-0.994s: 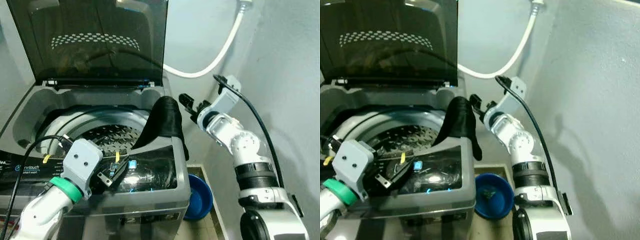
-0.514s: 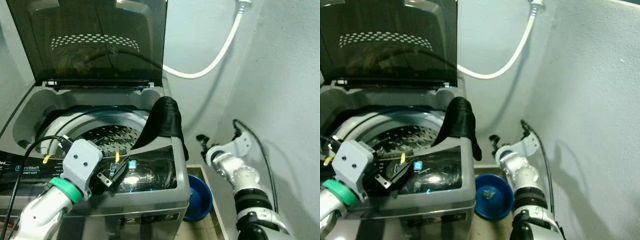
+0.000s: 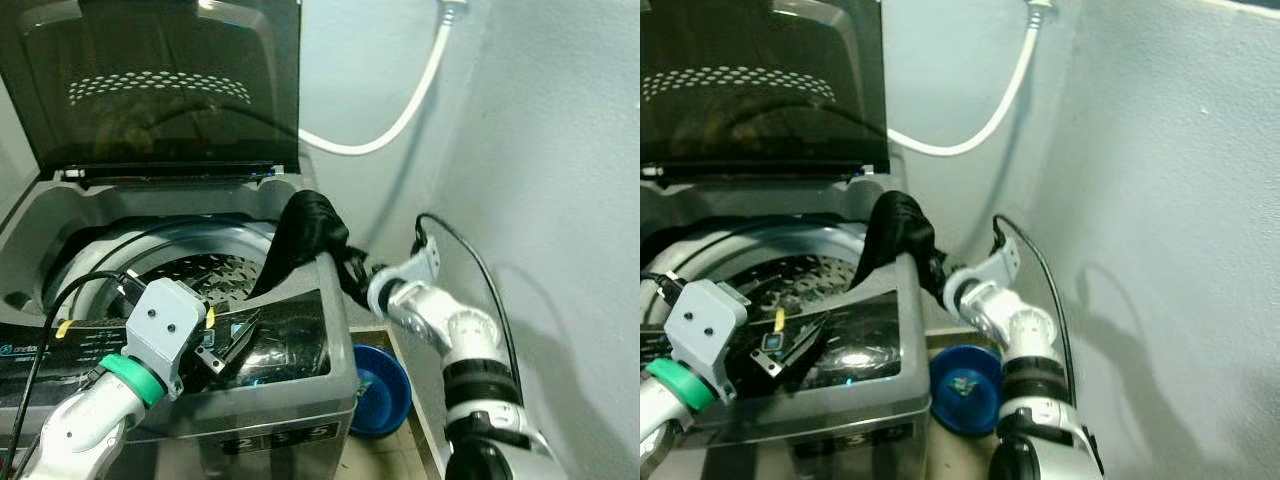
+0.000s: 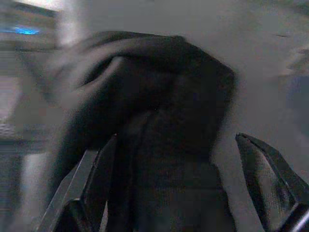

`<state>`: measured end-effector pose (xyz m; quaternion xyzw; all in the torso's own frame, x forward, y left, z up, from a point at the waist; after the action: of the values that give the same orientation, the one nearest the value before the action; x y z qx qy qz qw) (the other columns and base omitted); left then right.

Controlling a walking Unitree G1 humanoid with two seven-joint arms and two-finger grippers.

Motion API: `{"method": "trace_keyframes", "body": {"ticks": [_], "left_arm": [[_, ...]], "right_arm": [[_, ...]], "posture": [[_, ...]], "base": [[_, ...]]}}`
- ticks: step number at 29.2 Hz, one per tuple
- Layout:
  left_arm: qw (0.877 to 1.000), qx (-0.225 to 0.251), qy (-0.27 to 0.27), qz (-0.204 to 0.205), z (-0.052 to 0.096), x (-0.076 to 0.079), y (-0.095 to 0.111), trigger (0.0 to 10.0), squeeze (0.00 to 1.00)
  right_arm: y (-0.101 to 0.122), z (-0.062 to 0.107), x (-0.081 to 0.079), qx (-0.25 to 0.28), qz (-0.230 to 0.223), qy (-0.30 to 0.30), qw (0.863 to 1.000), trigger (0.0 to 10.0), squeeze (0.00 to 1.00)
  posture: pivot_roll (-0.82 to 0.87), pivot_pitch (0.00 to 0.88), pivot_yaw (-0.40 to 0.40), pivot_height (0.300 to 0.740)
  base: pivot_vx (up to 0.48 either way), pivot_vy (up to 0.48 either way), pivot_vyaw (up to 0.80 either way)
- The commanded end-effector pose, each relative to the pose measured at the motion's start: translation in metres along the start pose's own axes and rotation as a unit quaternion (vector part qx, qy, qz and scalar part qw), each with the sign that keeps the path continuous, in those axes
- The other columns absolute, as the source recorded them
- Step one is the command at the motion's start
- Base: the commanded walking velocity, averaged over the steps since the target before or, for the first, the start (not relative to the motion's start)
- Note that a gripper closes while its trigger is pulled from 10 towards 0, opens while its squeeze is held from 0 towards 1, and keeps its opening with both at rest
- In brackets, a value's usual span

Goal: Clothes washing

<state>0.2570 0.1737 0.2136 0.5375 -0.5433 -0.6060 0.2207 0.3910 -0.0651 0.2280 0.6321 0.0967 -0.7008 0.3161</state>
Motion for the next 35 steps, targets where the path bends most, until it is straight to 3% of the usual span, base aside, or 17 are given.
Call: {"method": "trace_keyframes", "body": {"ticks": [1, 2, 7, 8, 9, 10, 15, 17, 19, 21, 22, 23, 26, 27, 28, 32, 35], "left_arm": [[1.000, -0.007, -0.001, 0.007, 0.001, 0.001, -0.004, 10.0, 0.00], [1.000, -0.007, -0.001, 0.007, 0.001, 0.001, -0.004, 10.0, 0.00], [1.000, -0.007, 0.000, 0.007, 0.002, 0.002, -0.004, 10.0, 0.00], [1.000, -0.007, 0.000, 0.007, 0.002, 0.002, -0.004, 10.0, 0.00], [1.000, -0.007, 0.001, 0.007, 0.002, 0.002, -0.004, 10.0, 0.00], [1.000, -0.007, 0.001, 0.008, 0.002, 0.002, -0.004, 10.0, 0.00], [1.000, -0.006, 0.001, 0.008, 0.001, 0.002, -0.004, 10.0, 0.00], [1.000, -0.005, 0.000, 0.008, 0.000, 0.002, -0.004, 10.0, 0.00], [1.000, -0.003, -0.001, 0.007, -0.002, 0.002, -0.003, 10.0, 0.00], [1.000, 0.001, 0.015, 0.010, -0.006, 0.000, -0.002, 10.0, 0.00], [1.000, 0.001, 0.015, 0.010, -0.006, 0.000, -0.002, 10.0, 0.00], [1.000, 0.003, 0.021, 0.013, -0.008, -0.001, -0.002, 10.0, 0.00], [0.990, 0.047, 0.125, 0.042, -0.032, -0.030, 0.020, 10.0, 0.00], [0.990, 0.047, 0.125, 0.042, -0.032, -0.030, 0.020, 10.0, 0.00], [0.985, 0.056, 0.156, 0.054, -0.038, -0.040, 0.027, 10.0, 0.00], [0.975, 0.037, 0.210, 0.062, -0.055, -0.058, 0.034, 10.0, 0.00], [0.968, 0.033, 0.241, 0.058, -0.070, -0.060, 0.038, 10.0, 0.00]], "right_arm": [[-0.006, 0.002, -0.041, -0.026, 0.003, 0.061, 0.998, 10.0, 0.00], [-0.006, 0.002, -0.041, -0.026, 0.003, 0.061, 0.998, 10.0, 0.00], [0.005, 0.028, -0.117, -0.029, -0.006, 0.213, 0.977, 10.0, 0.00], [0.005, 0.028, -0.117, -0.029, -0.006, 0.213, 0.977, 10.0, 0.00], [0.017, 0.053, -0.160, -0.011, -0.033, 0.320, 0.947, 10.0, 0.00], [0.024, 0.062, -0.172, -0.002, -0.049, 0.349, 0.936, 10.0, 0.00], [0.044, 0.074, -0.179, 0.036, -0.037, 0.369, 0.928, 10.0, 0.00], [0.053, 0.073, -0.173, 0.056, -0.029, 0.351, 0.934, 10.0, 0.00], [0.072, 0.063, -0.141, 0.144, 0.061, 0.248, 0.956, 10.0, 0.00], [0.080, 0.058, -0.118, 0.216, 0.200, 0.152, 0.943, 10.0, 0.00], [0.080, 0.058, -0.118, 0.216, 0.200, 0.152, 0.943, 10.0, 0.00], [0.082, 0.057, -0.112, 0.233, 0.243, 0.126, 0.933, 10.0, 0.00], [0.087, 0.057, -0.074, 0.311, 0.438, 0.020, 0.843, 10.0, 0.00], [0.087, 0.057, -0.074, 0.311, 0.438, 0.020, 0.843, 10.0, 0.00], [0.086, 0.058, -0.066, 0.321, 0.474, 0.006, 0.820, 10.0, 0.00], [0.074, 0.058, -0.054, 0.326, 0.535, 0.018, 0.779, 10.0, 0.00], [0.061, 0.057, -0.040, 0.311, 0.532, 0.034, 0.787, 10.0, 0.00]], "posture": [[0.11, 0.038, 0.002, 0.740], [0.11, 0.038, 0.002, 0.740], [0.11, 0.039, -0.001, 0.740], [0.11, 0.039, -0.001, 0.740], [0.11, 0.040, -0.001, 0.740], [0.11, 0.040, -0.001, 0.740], [0.11, 0.037, 0.003, 0.740], [0.11, 0.036, 0.003, 0.740], [0.11, 0.035, 0.002, 0.740], [0.11, 0.034, 0.002, 0.740], [0.11, 0.034, 0.002, 0.740], [0.11, 0.034, 0.002, 0.740], [0.12, 0.014, -0.017, 0.740], [0.12, 0.014, -0.017, 0.740], [0.12, 0.010, -0.019, 0.740], [0.12, 0.000, -0.028, 0.740], [0.10, 0.000, -0.023, 0.740]], "base": [[0.000, 0.000, 0.00], [0.000, 0.000, 0.00], [0.000, 0.000, 0.00], [0.000, 0.000, 0.00], [0.000, 0.000, 0.00], [0.000, 0.000, 0.00], [0.000, 0.000, 0.00], [0.000, 0.000, 0.00], [0.000, 0.000, 0.00], [0.000, 0.000, 0.00], [0.000, 0.000, 0.00], [0.000, 0.000, 0.00], [0.000, 0.000, 0.00], [0.000, 0.000, 0.00], [0.000, 0.000, 0.00], [0.000, 0.000, 0.00], [0.000, 0.000, 0.00]]}}
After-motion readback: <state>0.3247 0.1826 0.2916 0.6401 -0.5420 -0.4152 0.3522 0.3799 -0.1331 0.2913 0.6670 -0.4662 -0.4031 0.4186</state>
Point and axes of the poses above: a point about 5 cm out from each wrist's last joint towards the gripper, its own z axis pointing back from the gripper into the wrist, its own y axis along the axis of the wrist's last joint, x = y × z, the point moved 1 cm from there along -z, pointing out of the wrist towards the gripper, and after that the axes turned 2 degrees about -z, right-handed, at the moved point
